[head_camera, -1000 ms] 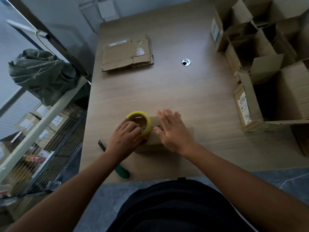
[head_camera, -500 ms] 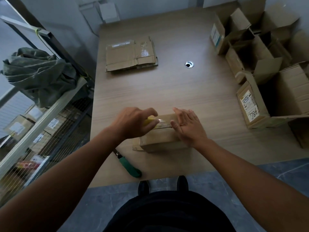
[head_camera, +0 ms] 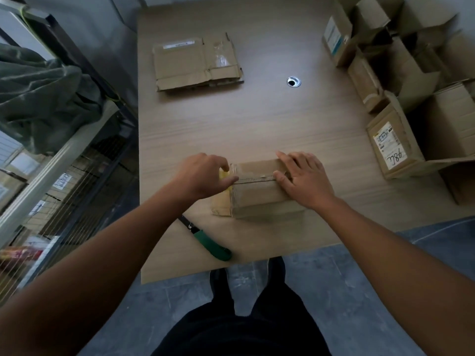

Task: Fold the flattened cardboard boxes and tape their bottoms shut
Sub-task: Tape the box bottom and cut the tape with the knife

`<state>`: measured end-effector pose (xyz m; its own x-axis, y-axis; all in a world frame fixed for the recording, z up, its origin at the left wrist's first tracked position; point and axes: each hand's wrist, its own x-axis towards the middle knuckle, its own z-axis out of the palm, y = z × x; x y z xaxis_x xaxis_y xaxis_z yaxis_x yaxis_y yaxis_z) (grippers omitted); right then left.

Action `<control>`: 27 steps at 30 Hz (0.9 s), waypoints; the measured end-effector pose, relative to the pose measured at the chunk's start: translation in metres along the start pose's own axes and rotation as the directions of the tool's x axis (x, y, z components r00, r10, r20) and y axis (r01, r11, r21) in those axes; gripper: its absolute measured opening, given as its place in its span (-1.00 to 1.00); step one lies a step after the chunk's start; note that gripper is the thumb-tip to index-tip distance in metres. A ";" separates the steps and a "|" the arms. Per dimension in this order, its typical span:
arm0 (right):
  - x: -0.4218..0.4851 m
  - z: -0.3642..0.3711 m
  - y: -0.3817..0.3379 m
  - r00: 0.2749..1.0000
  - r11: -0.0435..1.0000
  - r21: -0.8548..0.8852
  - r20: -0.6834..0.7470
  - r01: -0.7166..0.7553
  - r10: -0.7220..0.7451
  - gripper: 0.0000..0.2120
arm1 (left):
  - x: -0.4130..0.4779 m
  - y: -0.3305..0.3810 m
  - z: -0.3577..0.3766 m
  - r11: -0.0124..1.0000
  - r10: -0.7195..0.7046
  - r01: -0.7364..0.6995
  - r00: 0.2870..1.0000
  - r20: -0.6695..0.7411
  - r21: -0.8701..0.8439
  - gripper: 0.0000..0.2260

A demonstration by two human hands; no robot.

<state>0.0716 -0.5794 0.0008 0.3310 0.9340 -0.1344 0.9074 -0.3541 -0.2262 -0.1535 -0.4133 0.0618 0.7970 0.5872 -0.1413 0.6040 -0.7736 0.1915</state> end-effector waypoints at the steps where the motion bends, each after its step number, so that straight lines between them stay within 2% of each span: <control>1: 0.001 0.001 -0.001 1.000 1.000 -0.004 -0.009 -0.004 0.004 -0.32 | 0.002 -0.003 0.003 1.000 0.007 -0.007 1.000 -0.006 0.016 -0.61; 4: 0.002 0.003 0.001 0.999 1.000 -0.006 -0.031 -0.012 0.012 -0.35 | 0.006 -0.013 0.017 1.000 -0.002 0.002 1.000 0.017 0.009 -0.56; 7: 0.004 0.005 0.001 0.999 0.999 0.001 -0.042 -0.032 0.032 -0.34 | 0.010 -0.026 0.032 0.999 -0.036 0.038 0.997 0.070 -0.028 -0.42; 12: 0.009 0.010 0.003 0.993 0.997 0.065 -0.101 -0.051 0.057 -0.31 | 0.009 -0.037 0.045 0.980 -0.085 0.096 0.994 0.067 -0.172 -0.32; 16: 0.011 0.008 0.003 0.989 0.982 0.181 -0.123 -0.059 0.082 -0.24 | 0.015 -0.039 0.045 0.947 -0.037 0.074 0.992 0.121 -0.314 -0.31; 18: 0.003 0.005 -0.011 0.962 0.991 0.123 -0.260 -0.048 0.078 -0.27 | 0.019 -0.042 0.043 0.934 -0.017 0.079 0.984 0.178 -0.349 -0.35; 20: -0.014 0.005 -0.043 0.861 0.999 0.038 -0.509 0.009 0.011 -0.43 | 0.021 -0.044 0.041 0.924 -0.012 0.102 0.971 0.238 -0.368 -0.39; 21: -0.027 0.009 -0.067 0.806 0.996 0.049 -0.591 0.076 -0.032 -0.53 | 0.021 -0.043 0.041 0.919 -0.009 0.108 0.967 0.254 -0.380 -0.40; 22: -0.041 0.018 -0.095 0.783 0.981 0.093 -0.617 0.169 -0.076 -0.60 | 0.020 -0.043 0.041 0.912 -0.008 0.111 0.967 0.255 -0.395 -0.41; 24: -0.071 0.047 -0.149 0.823 0.931 0.186 -0.543 0.313 -0.168 -0.65 | 0.018 -0.043 0.043 0.904 -0.009 0.109 0.971 0.238 -0.413 -0.43; 25: -0.081 0.068 -0.169 0.870 0.923 0.221 -0.457 0.314 -0.186 -0.63 | 0.017 -0.043 0.043 0.903 -0.010 0.106 0.974 0.228 -0.415 -0.45; 27: -0.088 0.106 -0.194 0.972 0.957 0.240 -0.207 0.164 -0.115 -0.47 | 0.015 -0.043 0.043 0.903 -0.017 0.108 0.976 0.217 -0.415 -0.47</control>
<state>-0.1611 -0.5979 -0.0456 0.2710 0.9579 0.0951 0.8603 -0.1967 -0.4703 -0.1676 -0.3819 0.0094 0.7682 0.5348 -0.3520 0.6305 -0.5365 0.5609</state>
